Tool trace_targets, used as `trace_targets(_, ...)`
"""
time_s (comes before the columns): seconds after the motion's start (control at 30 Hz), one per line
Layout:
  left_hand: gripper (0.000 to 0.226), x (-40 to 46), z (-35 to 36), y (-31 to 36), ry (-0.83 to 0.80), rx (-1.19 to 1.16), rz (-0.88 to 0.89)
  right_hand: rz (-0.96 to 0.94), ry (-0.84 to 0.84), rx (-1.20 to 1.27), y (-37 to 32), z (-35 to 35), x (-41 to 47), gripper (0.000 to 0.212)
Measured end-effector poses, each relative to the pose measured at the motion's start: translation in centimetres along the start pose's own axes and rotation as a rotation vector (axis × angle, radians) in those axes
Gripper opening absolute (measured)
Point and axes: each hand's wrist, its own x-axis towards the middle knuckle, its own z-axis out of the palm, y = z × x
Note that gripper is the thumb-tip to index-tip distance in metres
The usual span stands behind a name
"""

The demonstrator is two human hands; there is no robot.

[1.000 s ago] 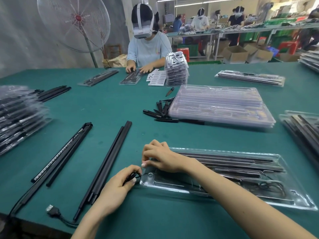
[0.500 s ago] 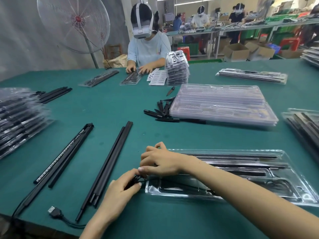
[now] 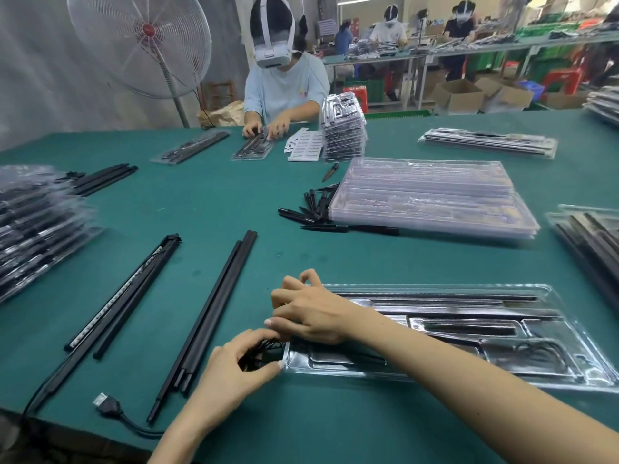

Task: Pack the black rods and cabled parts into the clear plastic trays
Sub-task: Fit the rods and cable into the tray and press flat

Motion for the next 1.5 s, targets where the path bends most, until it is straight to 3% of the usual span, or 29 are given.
trace_targets(0.13,0.053,-0.2,-0.1,-0.2,-0.049,0.063,0.032,0.065,-0.026,0.076,0.4,-0.6,0.0,0.033)
trace_targets(0.3,0.056,-0.1,0.9,-0.1,0.094,0.119,0.080,0.173,0.110,0.334,0.5,-2.6,-1.4,0.023)
trace_targets(0.47,0.049,0.0,1.4,-0.3,0.212,0.256,0.159,0.090,-0.029,0.108,-1.5,-1.8,-5.4,0.039)
trace_targets(0.57,0.036,0.2,1.7,-0.1,0.186,0.276,0.204,0.122,-0.009,-0.024,-2.2,-1.2,-6.7,0.042)
trace_targets(0.77,0.040,0.5,1.9,-0.2,0.114,0.133,0.191,0.191,0.076,0.223,-2.7,-0.9,-7.0,0.020)
trace_targets(0.9,0.048,0.3,2.0,-0.3,0.119,0.173,0.168,0.253,0.082,0.221,-3.0,-1.0,-6.8,0.016)
trace_targets(1.03,0.050,0.5,1.9,-0.5,0.123,0.145,0.169,0.160,0.235,-0.160,-4.2,0.8,-7.4,0.021)
trace_targets(1.23,0.048,0.7,2.3,-0.8,0.145,0.200,0.191,0.178,0.444,-0.201,-4.6,2.6,-7.7,0.027)
trace_targets(1.5,0.041,0.4,2.5,-0.7,0.185,0.298,0.220,0.198,0.567,-0.188,-4.8,3.2,-7.6,0.027)
